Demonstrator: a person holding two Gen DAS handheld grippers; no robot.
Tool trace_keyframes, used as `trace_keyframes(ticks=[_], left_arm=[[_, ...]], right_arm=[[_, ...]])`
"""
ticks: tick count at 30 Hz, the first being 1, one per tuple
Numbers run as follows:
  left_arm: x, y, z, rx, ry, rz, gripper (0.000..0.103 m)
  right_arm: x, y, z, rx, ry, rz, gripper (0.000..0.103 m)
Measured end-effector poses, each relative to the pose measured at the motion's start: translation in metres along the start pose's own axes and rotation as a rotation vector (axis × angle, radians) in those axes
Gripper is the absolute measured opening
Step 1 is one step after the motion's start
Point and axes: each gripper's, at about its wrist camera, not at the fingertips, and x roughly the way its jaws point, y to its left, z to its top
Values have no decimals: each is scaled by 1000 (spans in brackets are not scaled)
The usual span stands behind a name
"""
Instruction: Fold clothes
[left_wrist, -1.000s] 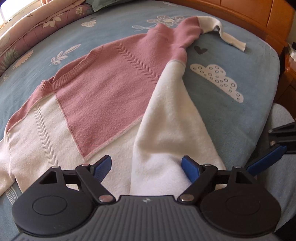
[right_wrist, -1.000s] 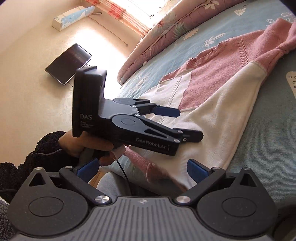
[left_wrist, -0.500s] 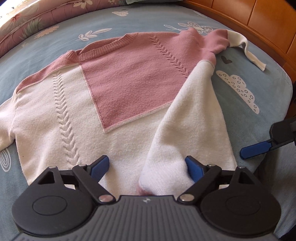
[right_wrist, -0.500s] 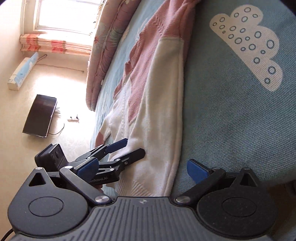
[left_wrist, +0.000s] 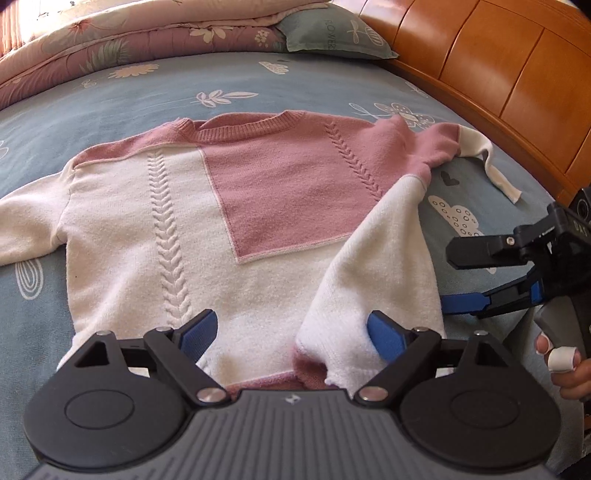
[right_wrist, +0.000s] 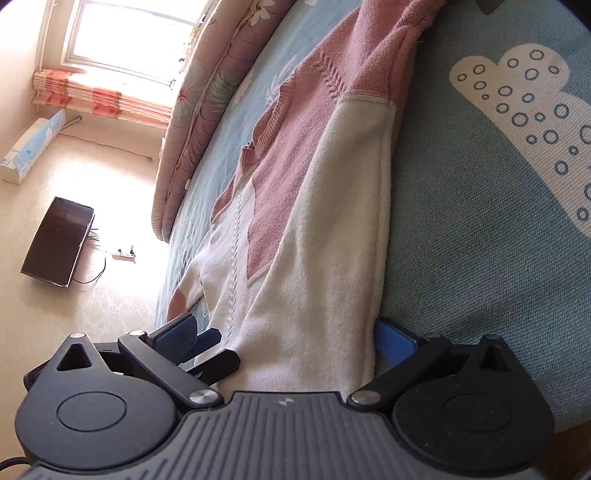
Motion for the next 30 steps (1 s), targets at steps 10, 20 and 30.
trace_keyframes(ticks=[10, 20, 30], left_arm=[[-14, 6, -10, -63, -34, -8, 89], [-10, 5, -10, -60, -32, -3, 89], [1, -2, -17, -47, 2, -3, 89]], right_arm=[[9, 5, 9, -38, -54, -9, 103], [-7, -6, -27, 134, 96, 194, 103], [-2, -2, -9, 56, -12, 242, 103]])
